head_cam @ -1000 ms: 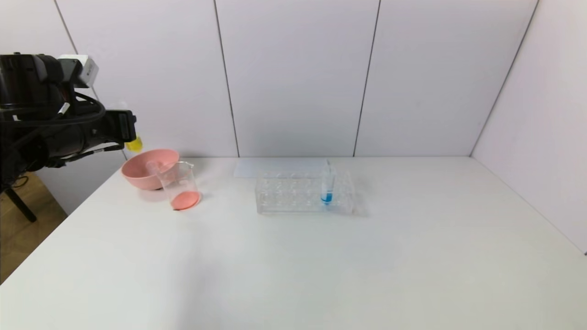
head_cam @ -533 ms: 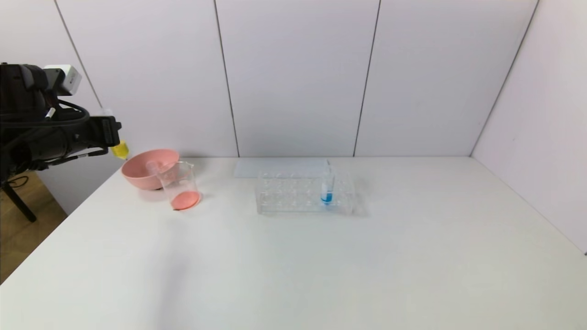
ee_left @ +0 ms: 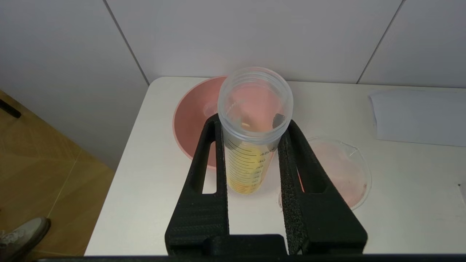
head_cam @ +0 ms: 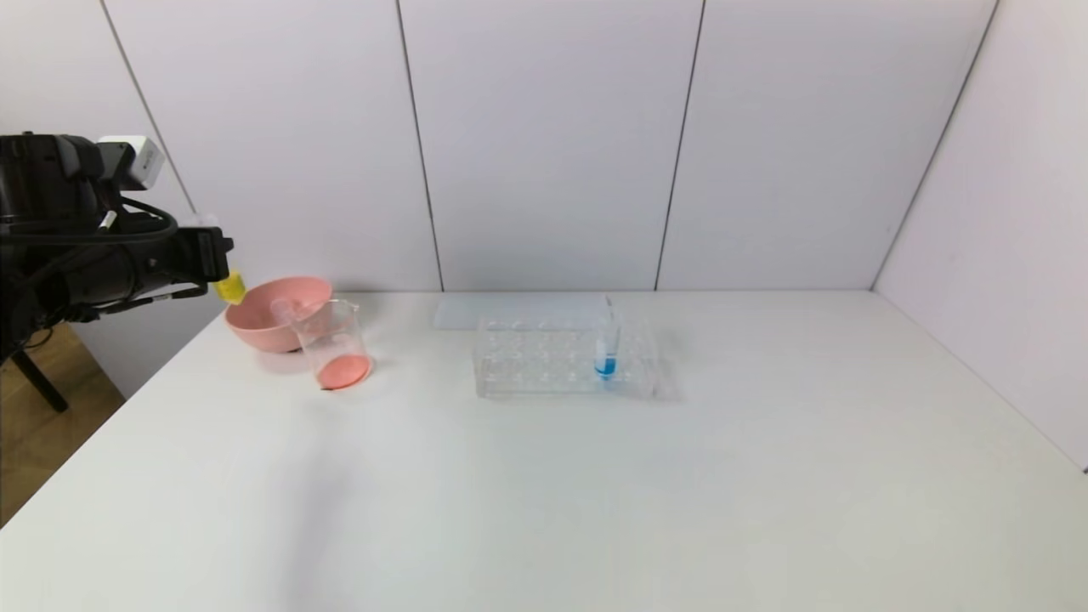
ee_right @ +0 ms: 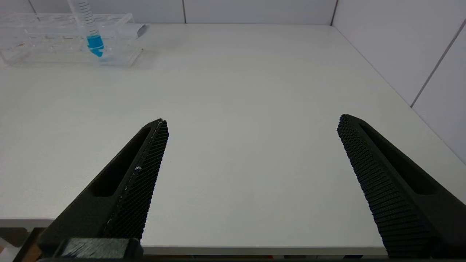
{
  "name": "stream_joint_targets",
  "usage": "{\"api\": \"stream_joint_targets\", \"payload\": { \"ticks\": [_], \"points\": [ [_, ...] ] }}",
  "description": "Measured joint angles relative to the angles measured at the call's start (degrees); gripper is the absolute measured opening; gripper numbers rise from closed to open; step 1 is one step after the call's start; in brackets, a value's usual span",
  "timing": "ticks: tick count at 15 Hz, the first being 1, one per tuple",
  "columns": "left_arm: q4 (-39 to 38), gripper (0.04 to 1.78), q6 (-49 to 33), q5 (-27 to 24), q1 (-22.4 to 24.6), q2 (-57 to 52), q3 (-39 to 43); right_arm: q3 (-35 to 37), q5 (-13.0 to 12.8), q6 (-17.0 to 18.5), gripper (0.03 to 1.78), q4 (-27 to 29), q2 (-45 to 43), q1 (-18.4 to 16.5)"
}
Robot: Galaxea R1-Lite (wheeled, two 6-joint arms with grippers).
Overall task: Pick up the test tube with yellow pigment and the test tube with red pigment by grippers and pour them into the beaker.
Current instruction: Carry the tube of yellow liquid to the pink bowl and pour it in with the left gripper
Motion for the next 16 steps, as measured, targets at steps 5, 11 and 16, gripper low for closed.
{"api": "stream_joint_targets", "payload": {
  "ticks": [5,11,16],
  "points": [
    [-0.57,0.43,1.9,-0.17,0.49,2.08,-0.28,0.0,0.0,0.0,1.7,0.0,0.0,0.0],
    [0.13,0.43,5.9,-12.74,2.89,3.68,-2.27,0.0,0.02,-0.02,1.7,0.0,0.0,0.0],
    [3.45,0.43,11.9,-23.98,7.33,4.64,-4.33,0.0,0.0,0.0,1.7,0.0,0.0,0.0]
  ]
}}
